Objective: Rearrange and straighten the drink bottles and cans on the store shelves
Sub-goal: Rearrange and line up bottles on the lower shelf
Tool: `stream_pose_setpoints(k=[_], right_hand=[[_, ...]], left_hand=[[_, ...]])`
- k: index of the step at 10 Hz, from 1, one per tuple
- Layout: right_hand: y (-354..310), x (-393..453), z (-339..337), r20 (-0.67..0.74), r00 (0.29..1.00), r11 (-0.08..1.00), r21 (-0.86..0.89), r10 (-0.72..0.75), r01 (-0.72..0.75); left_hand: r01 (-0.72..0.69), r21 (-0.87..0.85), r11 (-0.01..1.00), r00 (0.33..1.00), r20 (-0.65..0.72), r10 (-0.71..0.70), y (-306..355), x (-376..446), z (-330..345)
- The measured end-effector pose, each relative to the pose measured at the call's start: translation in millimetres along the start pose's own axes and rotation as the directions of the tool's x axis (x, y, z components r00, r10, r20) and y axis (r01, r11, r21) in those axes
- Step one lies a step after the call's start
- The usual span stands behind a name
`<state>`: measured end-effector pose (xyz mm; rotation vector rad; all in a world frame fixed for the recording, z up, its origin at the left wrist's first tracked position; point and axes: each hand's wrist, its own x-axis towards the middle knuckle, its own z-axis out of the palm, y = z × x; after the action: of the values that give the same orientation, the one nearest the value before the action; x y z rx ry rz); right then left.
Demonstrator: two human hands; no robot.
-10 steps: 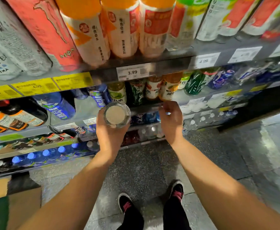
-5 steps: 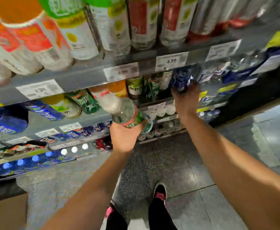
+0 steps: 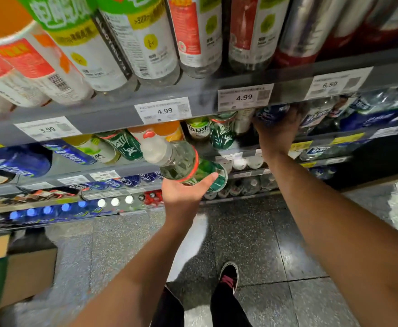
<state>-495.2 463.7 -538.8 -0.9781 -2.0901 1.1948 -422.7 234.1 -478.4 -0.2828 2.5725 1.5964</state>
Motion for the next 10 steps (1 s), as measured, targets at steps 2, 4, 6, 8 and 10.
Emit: stream_pose_setpoints(k=[2, 4, 6, 8, 10], right_hand=[[-1.2, -14.0, -13.9, -0.007, 1.0, 0.999, 0.039, 0.016, -0.016], [1.8, -45.9, -47.0, -0.065, 0.986, 0.954, 0.27, 0.153, -0.13], [24.2, -64.9, -97.6, -0.122, 0.975, 0.947, 0.29, 0.184, -0.142], [46.4, -65.5, -140.8, -0.166, 0.964, 0.923, 0.358, 0.21, -0.14], [56.0, -70.3, -157.5, -0.167, 0.959, 0.931, 0.325, 0.227, -0.164]], left_hand=[[-0.312, -0.041, 0.949, 0.95, -0.042, 0.311, -17.6, 0.7, 13.7], [-0.315, -0.322, 0.893, 0.94, -0.236, 0.246, -0.7, 7.2, 54.5], [0.338, -0.354, 0.872, 0.899, -0.152, -0.41, 40.7, 1.4, 109.8], [0.069, -0.512, 0.856, 0.962, -0.193, -0.193, 44.6, 10.7, 159.5], [-0.016, -0.428, 0.903, 0.999, -0.032, 0.002, 48.6, 14.7, 197.8]])
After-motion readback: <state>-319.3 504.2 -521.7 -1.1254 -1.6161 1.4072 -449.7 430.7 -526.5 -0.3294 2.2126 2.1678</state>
